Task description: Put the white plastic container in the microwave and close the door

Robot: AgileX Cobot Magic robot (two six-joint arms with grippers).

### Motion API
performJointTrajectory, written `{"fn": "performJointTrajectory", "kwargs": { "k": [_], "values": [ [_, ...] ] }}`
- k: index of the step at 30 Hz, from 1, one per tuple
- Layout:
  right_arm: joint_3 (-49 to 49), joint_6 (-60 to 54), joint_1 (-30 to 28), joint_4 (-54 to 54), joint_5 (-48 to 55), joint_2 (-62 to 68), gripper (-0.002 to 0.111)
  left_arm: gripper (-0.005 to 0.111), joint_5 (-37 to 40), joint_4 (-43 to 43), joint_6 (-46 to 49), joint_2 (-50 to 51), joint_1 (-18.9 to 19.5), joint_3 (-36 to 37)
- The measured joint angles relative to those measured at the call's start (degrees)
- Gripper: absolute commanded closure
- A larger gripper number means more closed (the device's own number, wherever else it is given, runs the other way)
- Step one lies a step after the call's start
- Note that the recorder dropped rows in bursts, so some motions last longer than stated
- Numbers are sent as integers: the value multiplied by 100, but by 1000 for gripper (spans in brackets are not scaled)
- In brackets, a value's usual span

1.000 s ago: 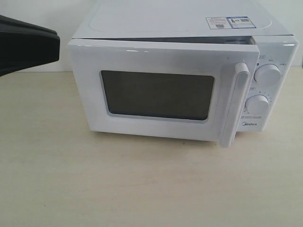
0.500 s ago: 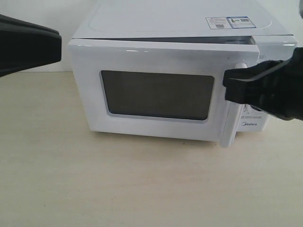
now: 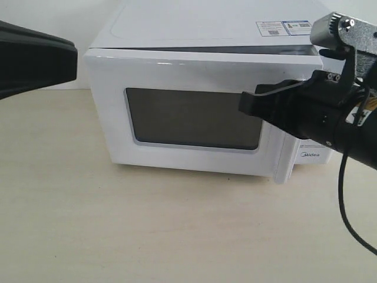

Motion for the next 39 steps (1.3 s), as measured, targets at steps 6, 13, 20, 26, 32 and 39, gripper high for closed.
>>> {"fn": "performJointTrajectory", "kwargs": {
  "k": [6,13,20,26,32,39],
  "values": [
    [0,-243,0,365,-546,167,109,103,9,0,0,0,0,0],
    [0,-233,0,637,-1266,509,109,103,21,0,0,0,0,0],
    [0,-244,0,800,-1927,1122,109,103,46,0,0,0,0,0],
    [-114,-333,19,963,-2166,1360,109,103,70,0,0,0,0,0],
    [-401,-504,63,989,-1986,1387,109,103,85,0,0,0,0,0],
    [-452,-781,67,1208,-1928,1413,109,103,85,0,0,0,0,0]
  ]
}}
